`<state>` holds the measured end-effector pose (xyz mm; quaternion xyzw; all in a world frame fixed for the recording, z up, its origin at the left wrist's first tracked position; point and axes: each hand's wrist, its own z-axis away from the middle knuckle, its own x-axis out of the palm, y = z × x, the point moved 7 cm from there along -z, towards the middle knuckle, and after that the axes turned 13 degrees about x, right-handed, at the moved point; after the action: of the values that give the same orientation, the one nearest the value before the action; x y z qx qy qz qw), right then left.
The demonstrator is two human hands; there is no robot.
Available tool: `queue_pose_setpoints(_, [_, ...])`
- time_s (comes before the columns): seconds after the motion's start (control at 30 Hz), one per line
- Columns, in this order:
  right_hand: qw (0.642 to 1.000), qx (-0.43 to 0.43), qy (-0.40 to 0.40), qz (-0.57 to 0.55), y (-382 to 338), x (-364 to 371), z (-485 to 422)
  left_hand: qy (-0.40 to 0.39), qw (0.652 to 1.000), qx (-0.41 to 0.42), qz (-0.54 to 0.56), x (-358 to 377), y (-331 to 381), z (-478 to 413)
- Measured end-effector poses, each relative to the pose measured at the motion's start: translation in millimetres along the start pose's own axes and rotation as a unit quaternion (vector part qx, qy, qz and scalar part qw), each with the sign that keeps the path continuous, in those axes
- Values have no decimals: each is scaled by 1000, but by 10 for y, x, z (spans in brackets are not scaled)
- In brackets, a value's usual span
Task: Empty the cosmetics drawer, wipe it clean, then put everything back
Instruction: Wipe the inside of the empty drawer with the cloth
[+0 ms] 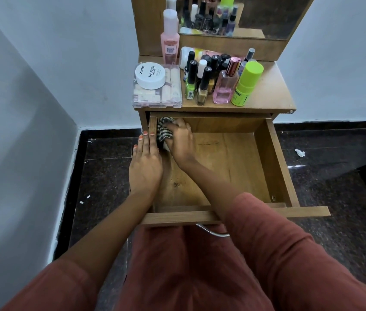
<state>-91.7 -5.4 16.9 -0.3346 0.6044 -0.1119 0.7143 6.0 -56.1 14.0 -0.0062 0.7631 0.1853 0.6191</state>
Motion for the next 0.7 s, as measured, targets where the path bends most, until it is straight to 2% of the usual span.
queue_pose_setpoints(0.13, [996, -1, 41, -81, -67, -122, 33, 1, 1000, -1, 1, -10, -3, 1])
queue_pose_setpoints(0.23, [994, -4, 45, -95, -68, -132, 67, 1, 1000, -2, -3, -16, 5, 8])
queue_pose_setpoints(0.33, [999, -26, 31, -3, -83, -41, 50, -1, 1000, -5, -5, -7, 1, 2])
queue_pose_setpoints(0.47, [998, -51, -1, 48, -96, 3, 67, 3, 1000, -3, -10, -13, 1, 3])
queue_pose_setpoints(0.57, [981, -62, -14, 185, -76, 159, 41, -10, 1000, -3, -10, 1, -1, 4])
queue_pose_setpoints(0.7, [976, -35, -24, 214, -51, 210, 2, -10, 1000, -5, -7, -5, -14, -4])
